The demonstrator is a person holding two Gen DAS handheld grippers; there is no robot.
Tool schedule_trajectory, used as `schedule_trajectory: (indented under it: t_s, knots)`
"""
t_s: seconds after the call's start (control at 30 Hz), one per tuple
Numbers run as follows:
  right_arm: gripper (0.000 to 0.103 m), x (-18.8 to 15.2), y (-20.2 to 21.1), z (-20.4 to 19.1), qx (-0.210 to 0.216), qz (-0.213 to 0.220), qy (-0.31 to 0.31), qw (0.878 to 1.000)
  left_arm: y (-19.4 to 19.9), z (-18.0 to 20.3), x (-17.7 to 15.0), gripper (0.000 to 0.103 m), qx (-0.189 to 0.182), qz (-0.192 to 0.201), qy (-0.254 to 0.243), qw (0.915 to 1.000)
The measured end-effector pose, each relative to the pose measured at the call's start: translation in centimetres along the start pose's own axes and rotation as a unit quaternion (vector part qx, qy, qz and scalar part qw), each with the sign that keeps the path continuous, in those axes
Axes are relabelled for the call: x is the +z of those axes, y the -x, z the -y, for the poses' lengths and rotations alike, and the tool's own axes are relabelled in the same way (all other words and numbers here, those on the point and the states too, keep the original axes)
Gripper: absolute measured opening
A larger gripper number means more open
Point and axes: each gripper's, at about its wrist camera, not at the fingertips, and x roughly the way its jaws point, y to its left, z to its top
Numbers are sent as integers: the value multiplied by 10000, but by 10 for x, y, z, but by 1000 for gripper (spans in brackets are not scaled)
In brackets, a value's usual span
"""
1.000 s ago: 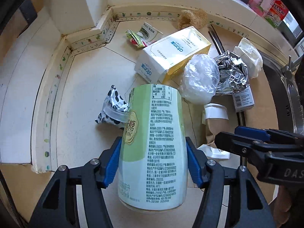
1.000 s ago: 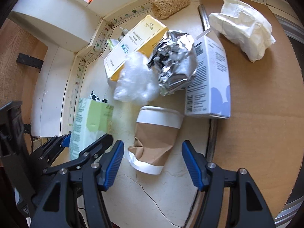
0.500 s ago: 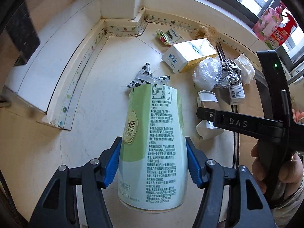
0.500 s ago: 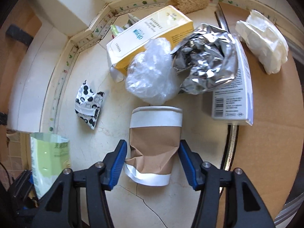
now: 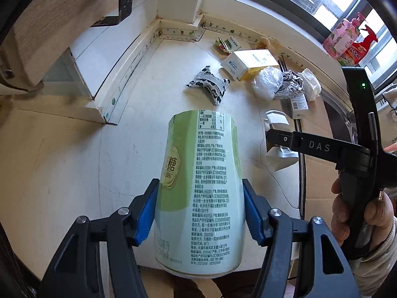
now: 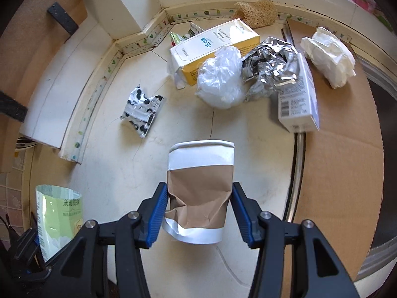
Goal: Collect trash
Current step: 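Carry the bottle and paper cup down over the black trash bin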
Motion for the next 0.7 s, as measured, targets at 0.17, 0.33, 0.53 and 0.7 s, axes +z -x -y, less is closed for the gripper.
schedule_trajectory:
  t_s: [0.17,0.33,0.53,0.7]
  knots:
    - [51,-36,31,-2,185,135,-132,9997,21,-1,-31,61,-147,45,-123,9998]
    - [51,-82,59,-6,362,260,-312,9985,40,-2,-64,61,-315,80,-262,9991]
    - [52,-148,86,-13,445,407,-536,9967,56,0,-103,61,-519,-15,-594,9969]
    - [52,-200,99,-14,440,370,-710,9958,59,9,-130,61,-635,-169,-883,9939]
